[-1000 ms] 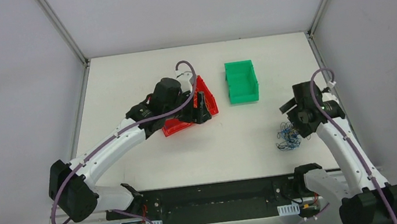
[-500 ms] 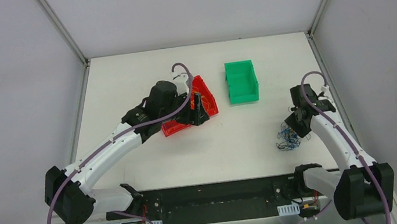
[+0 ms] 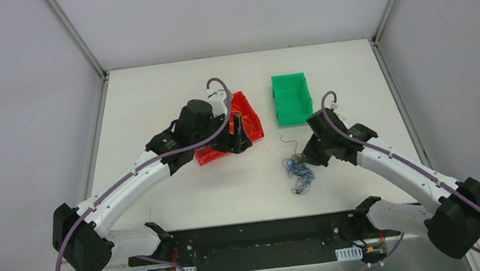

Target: Untangle the cables

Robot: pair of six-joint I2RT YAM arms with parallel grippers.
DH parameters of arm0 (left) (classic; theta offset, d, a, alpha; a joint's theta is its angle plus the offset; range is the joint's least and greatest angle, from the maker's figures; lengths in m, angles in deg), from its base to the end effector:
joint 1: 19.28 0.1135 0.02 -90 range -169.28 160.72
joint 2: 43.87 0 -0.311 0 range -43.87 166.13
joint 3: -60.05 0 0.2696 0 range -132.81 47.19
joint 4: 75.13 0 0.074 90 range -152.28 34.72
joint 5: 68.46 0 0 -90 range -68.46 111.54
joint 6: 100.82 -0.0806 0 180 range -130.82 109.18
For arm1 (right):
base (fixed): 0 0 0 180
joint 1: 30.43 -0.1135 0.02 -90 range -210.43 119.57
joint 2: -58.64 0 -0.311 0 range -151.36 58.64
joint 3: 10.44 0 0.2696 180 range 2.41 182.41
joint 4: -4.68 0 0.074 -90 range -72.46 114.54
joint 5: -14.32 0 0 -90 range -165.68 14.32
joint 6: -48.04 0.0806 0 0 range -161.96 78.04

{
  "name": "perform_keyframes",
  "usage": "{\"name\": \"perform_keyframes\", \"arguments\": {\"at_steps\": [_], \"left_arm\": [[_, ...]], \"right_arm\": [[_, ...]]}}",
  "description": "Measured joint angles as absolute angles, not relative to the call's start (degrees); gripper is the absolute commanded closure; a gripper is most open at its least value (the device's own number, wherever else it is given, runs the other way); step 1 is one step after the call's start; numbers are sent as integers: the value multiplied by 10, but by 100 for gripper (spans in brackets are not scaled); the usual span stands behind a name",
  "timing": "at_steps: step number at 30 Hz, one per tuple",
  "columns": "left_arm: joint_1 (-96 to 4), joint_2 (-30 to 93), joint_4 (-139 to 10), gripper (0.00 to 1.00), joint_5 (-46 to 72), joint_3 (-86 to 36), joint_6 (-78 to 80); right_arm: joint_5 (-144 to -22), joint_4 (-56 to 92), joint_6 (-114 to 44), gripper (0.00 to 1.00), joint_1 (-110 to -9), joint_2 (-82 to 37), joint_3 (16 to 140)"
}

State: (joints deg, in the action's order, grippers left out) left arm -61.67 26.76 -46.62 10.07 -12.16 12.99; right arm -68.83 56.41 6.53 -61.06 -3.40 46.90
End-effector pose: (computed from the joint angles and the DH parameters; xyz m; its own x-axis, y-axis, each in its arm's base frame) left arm 0.2276 -0.2294 0.3450 -0.6256 0.0354 -0.7793 0.5892 0.6761 -0.4423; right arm 0.2011 0.1079 0.2378 -0.8115 0.3836 -0.4409 0.2392 0.9064 0.3482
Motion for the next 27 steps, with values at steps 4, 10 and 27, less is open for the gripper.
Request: {"name": "perform_keyframes", "arguments": {"at_steps": [4, 10, 27], "left_arm": [[-617, 277, -470, 30, 97, -121, 133], [-617, 298, -486, 30, 85, -111, 145], [-680, 426, -535, 31, 80, -103, 197]], "right_arm": [[-737, 539, 85, 8, -667, -34, 501], [-732, 539, 69, 18, -672, -3, 519], [-725, 414, 60, 33, -670, -16, 389]]}}
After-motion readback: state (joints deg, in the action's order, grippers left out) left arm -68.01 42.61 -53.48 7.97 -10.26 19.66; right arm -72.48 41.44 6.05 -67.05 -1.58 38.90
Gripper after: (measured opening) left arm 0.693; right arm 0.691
